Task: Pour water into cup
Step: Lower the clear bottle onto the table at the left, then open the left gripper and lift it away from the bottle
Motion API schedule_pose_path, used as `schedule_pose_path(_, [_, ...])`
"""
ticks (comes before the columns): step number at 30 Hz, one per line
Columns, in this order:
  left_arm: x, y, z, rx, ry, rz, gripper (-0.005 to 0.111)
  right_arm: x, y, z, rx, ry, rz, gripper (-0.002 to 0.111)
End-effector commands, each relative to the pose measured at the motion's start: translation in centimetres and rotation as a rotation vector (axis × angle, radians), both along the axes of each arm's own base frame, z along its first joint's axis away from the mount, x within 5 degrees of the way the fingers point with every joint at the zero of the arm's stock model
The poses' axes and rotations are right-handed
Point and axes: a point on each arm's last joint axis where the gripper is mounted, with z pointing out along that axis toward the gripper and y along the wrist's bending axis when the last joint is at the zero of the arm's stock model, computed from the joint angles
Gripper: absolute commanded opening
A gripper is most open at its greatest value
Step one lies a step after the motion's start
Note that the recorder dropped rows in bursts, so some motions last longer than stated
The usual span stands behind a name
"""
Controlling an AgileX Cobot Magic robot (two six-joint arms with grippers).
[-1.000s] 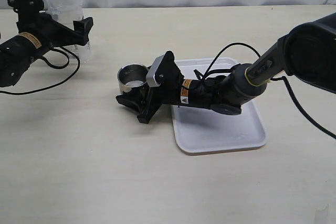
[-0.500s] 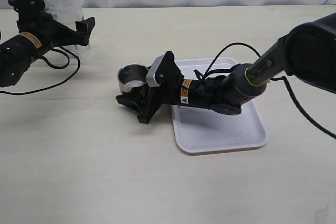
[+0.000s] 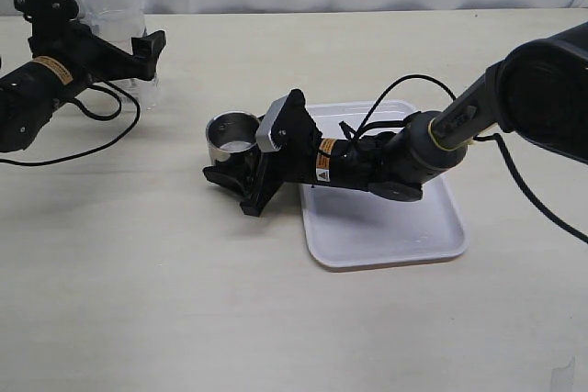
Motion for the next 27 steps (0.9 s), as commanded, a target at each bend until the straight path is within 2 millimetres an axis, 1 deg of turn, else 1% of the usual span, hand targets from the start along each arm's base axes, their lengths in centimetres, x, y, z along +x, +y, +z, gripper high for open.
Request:
schedule_pose_path(1, [-0.3,0.2,0.9,-0.011,-0.002,0.015,0.105,0.0,0.1,0.0,0.002,-0.005,0.004,0.004])
schedule_pose_path(4, [-1.4,0.3,2.1,-0.008,-0.012,0.014,0.105,0.0,0.1,0.0,0.002,-0.005,0.004,0.004])
schedule_pose_path(7, [-2.2,0.3,2.6,-0.006,-0.014,0.011,0.105,0.0,0.1,0.0,0.002,-0.005,0.004,0.004])
schedule_pose_path(11, [-3.6,0.4,4.4,0.002,-0.043,0.008,0.105,0.0,0.1,0.0,0.002,-0.005,0.004,0.004])
schedule_pose_path(16, [-6.1,0.6,6.7,0.016,-0.078,0.005,0.105,0.0,0.1,0.0,0.002,-0.005,0.004,0.004])
schedule_pose_path(17, [-7.0,0.7,7.8,0.014,-0.102,0.005,0.105,0.0,0.1,0.0,0.002,-0.005,0.004,0.004])
schedule_pose_path(18, [-7.4,0.7,8.6,0.012,-0.120,0.005,0.105,0.0,0.1,0.0,0.002,-0.005,0.004,0.004])
schedule_pose_path(19, [-8.5,0.8,9.7,0.016,-0.136,0.008,0.105,0.0,0.1,0.0,0.002,-0.005,0.004,0.004])
schedule_pose_path(24, [-10.6,1.2,12.3,0.052,-0.130,0.027,0.105,0.0,0.1,0.0,0.002,-0.005,0.004,0.004])
schedule_pose_path(27, [-12.2,1.3,14.0,0.062,-0.167,0.025,0.105,0.0,0.1,0.0,0.002,-0.005,0.004,0.004])
